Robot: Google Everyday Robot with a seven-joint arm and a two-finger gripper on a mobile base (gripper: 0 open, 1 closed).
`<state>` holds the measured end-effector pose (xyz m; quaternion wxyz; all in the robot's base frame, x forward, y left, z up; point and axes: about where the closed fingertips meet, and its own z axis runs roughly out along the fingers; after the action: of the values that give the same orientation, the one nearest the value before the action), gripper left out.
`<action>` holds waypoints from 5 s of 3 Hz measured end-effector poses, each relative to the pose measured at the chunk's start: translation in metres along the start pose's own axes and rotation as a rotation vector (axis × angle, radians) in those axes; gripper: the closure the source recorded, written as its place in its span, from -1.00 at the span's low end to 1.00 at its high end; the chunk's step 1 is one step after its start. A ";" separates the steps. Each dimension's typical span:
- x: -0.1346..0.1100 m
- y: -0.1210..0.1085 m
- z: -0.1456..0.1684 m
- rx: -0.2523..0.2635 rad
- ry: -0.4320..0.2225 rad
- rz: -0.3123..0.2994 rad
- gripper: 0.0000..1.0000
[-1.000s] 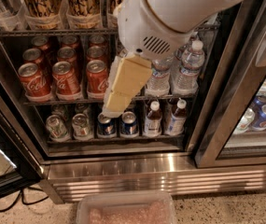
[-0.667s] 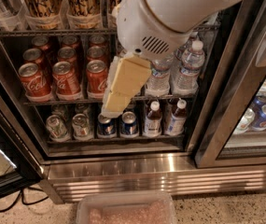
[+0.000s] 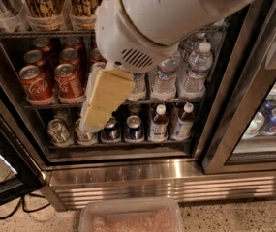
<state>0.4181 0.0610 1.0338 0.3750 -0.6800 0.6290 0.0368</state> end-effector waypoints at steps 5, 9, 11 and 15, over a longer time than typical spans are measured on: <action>-0.032 -0.014 0.017 0.076 -0.090 0.064 -1.00; -0.052 -0.004 0.114 0.124 -0.282 0.282 -1.00; -0.060 -0.016 0.108 0.174 -0.315 0.280 -1.00; -0.088 -0.043 0.124 0.345 -0.485 0.381 -1.00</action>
Offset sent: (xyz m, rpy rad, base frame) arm 0.0129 0.0609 -0.0350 0.2429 0.0540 -0.0549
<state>0.4901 0.2001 1.0108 0.6091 -0.4487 0.6342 0.1597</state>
